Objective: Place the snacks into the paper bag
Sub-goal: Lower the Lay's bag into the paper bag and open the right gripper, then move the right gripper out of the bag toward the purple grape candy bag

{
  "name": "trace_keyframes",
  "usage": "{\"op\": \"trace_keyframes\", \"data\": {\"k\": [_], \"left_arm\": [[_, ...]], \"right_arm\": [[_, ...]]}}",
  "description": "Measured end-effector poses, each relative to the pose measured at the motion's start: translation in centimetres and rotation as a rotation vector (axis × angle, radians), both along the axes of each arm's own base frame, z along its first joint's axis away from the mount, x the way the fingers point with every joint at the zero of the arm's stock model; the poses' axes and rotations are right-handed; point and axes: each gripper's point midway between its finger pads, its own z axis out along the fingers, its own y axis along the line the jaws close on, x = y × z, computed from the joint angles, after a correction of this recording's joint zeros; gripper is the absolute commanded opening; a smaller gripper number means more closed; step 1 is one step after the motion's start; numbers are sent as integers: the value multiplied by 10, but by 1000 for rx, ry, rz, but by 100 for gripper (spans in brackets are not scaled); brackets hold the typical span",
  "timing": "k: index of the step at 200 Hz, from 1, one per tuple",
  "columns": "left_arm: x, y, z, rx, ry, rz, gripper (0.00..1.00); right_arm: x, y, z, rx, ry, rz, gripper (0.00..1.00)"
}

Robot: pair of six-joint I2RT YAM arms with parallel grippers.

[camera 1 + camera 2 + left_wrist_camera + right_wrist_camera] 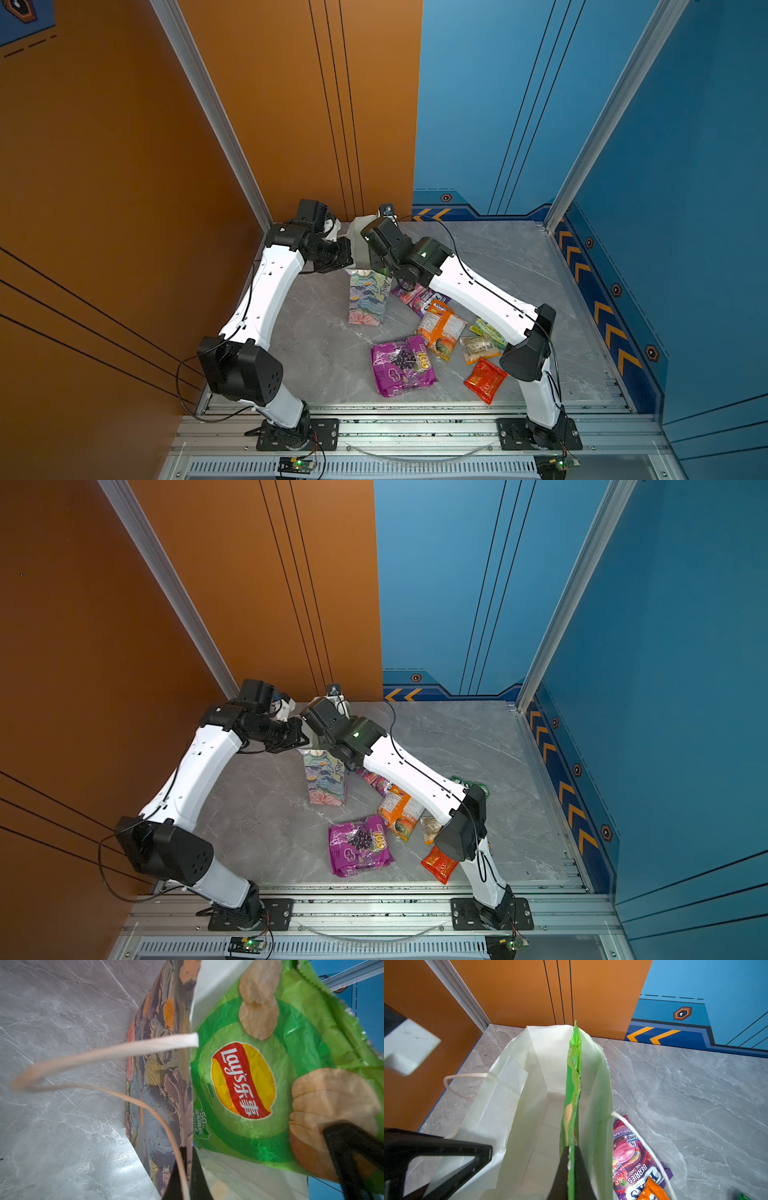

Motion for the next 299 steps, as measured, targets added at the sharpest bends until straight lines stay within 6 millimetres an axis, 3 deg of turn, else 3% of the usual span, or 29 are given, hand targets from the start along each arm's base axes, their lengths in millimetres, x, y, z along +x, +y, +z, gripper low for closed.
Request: {"op": "trace_keyframes", "data": {"k": [27,78,100,145,197,223,245,276,299], "left_arm": [[0,-1,0,0,-1,-2,0],[-1,0,1,-1,-4,-2,0],[-1,0,2,0,-5,-1,0],[0,0,3,1,-12,1,0],[1,1,3,5,-16,3,0],[1,2,3,11,-17,7,0],[2,3,2,19,-18,12,0],[2,5,1,29,-18,18,0],[2,8,-1,40,-17,26,0]], "right_arm": [[5,2,-3,4,6,-5,0],[15,2,-36,-11,89,-2,2],[13,3,-37,-12,97,4,7],[11,4,-38,-15,105,10,27],[9,4,-35,-11,105,22,34],[3,1,-19,12,95,45,39],[-9,-6,13,45,61,79,44],[-42,-42,58,62,-1,122,52],[-66,-74,70,67,-37,134,58]]}}
